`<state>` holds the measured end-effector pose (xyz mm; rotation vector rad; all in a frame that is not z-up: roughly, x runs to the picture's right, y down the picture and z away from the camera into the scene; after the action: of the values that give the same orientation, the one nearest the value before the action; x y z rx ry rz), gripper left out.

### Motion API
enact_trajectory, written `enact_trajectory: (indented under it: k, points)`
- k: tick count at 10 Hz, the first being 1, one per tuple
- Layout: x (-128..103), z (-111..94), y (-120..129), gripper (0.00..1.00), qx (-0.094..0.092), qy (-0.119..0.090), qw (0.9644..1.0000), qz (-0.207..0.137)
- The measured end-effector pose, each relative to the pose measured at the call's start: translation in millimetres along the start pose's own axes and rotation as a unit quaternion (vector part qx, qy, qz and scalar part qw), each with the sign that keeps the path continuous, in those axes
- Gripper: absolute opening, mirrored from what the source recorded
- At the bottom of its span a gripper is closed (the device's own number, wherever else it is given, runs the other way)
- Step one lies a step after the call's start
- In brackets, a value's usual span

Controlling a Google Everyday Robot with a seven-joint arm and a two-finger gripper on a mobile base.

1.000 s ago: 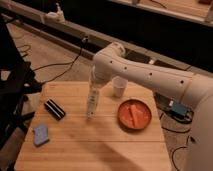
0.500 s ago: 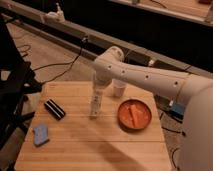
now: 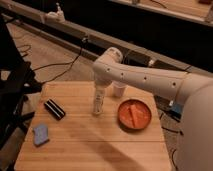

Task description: Stand the bottle upright

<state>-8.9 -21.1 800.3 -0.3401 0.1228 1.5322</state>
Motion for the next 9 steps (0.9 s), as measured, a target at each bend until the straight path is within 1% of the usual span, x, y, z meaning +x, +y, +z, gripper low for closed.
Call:
enact_trajectory:
  k: [3,4,5,6,7,8,9]
  points:
    - [4.4,7.1,1.0,0.0,0.001,-0.003,1.0,0.006]
    - [6.1,9.3,3.1,0.01,-0.002,-0.004,1.0,0.008]
    - [8.7,10.9,5.5,0.1,-0.006,-0.004,0.9999,0.011]
    - [9.7,11.2,6.6,0.15,-0.008,-0.005,0.9999,0.012]
    - [11.1,10.3,8.4,0.26,-0.009,-0.006,0.9999,0.013]
    - [11.9,9.0,8.3,0.33,-0.008,-0.009,0.9998,0.014]
    - [11.6,7.5,7.5,0.33,-0.005,-0.012,0.9998,0.015]
